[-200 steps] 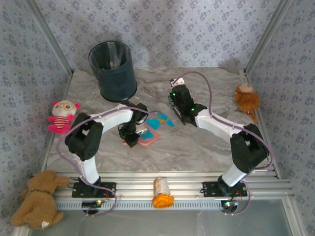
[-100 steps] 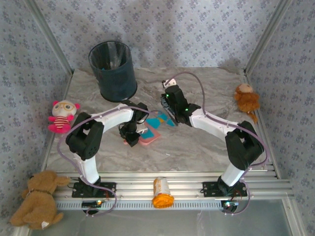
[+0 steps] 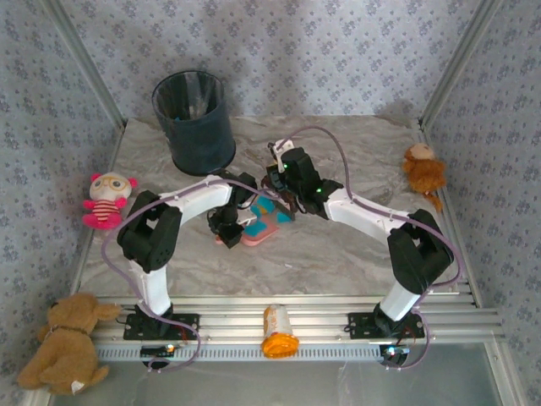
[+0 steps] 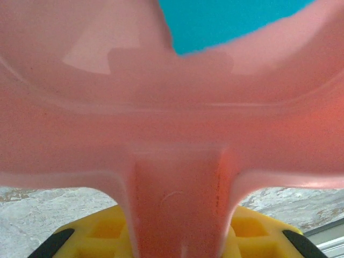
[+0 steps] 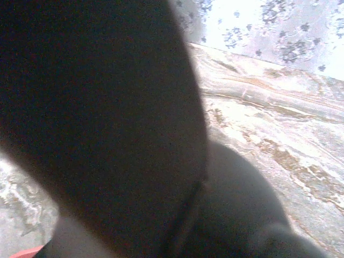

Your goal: Sweep away the paper scraps from the table

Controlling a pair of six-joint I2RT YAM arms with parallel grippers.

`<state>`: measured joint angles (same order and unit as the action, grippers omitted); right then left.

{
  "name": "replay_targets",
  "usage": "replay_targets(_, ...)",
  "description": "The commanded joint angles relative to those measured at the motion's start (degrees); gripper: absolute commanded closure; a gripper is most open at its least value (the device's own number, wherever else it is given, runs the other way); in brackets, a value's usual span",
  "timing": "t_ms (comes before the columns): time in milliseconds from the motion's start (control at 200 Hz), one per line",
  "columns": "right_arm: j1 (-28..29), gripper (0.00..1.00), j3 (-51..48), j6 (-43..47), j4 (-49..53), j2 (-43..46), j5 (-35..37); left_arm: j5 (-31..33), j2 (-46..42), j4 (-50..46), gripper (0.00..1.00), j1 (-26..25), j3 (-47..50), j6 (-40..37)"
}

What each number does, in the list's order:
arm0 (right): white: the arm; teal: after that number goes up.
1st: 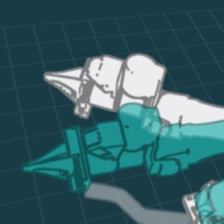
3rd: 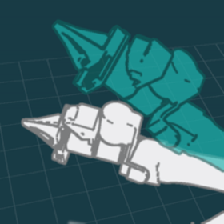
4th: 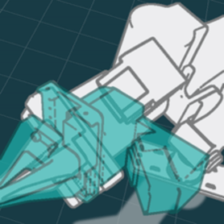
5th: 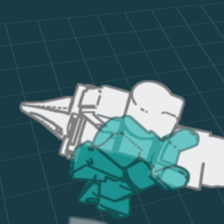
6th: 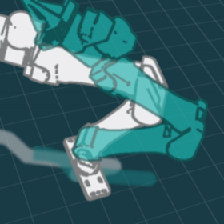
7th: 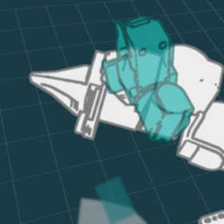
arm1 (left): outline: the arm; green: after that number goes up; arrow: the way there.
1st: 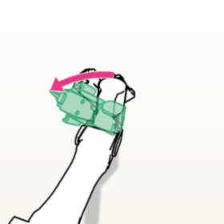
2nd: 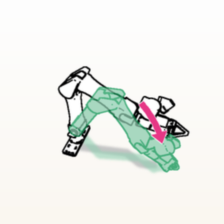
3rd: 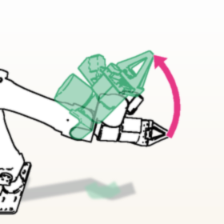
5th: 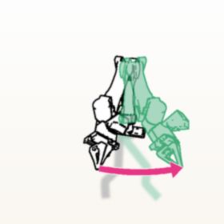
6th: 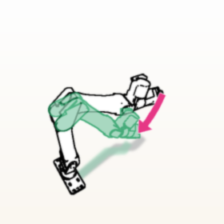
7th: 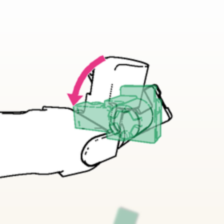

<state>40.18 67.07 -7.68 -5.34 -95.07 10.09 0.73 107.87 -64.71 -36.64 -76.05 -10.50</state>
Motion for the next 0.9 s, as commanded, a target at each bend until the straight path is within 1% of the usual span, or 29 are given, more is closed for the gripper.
replay_targets(0, 1.09, 1.00, 0.03, 0.21, 5.30, 0.99, -5.05, 0.32, 1.46, -0.72, 1.00, 0.48, -1.55, -0.31)
replay_targets(295, 1.08, 1.00, -0.71, 0.54, 4.65, 4.21, -7.10, 0.24, 1.90, -0.87, 1.00, 0.40, -1.91, -0.50)
replay_targets(400, 0.91, 1.00, -1.77, 0.42, 2.94, 5.57, -5.85, 0.15, 1.55, -0.94, 1.00, 0.40, -1.72, -0.54)
replay_targets(550, -0.08, 1.00, -3.88, -2.47, -0.18, 8.64, -5.08, 0.21, 0.69, -1.36, 1.00, 0.26, -1.26, -0.83)
replay_targets(620, -0.28, 1.00, -4.65, -3.60, -0.76, 10.33, -1.99, 0.70, 0.32, -1.88, 1.00, 0.31, -1.13, -0.90)
replay_targets(755, -0.50, 1.00, -6.75, -4.51, -0.74, 13.40, 7.16, 1.48, -0.62, -2.64, 1.00, 0.23, -0.34, -1.17)
replay_targets(809, -0.64, 1.00, -7.40, -6.69, 0.75, 14.34, 11.45, 1.62, -1.15, -2.59, 1.00, 0.11, 0.18, -1.45)
replay_targets(899, -0.92, 1.00, -8.63, -7.74, 1.82, 15.42, 16.16, 2.12, -1.70, -2.93, 1.00, -0.32, 0.88, -1.55)
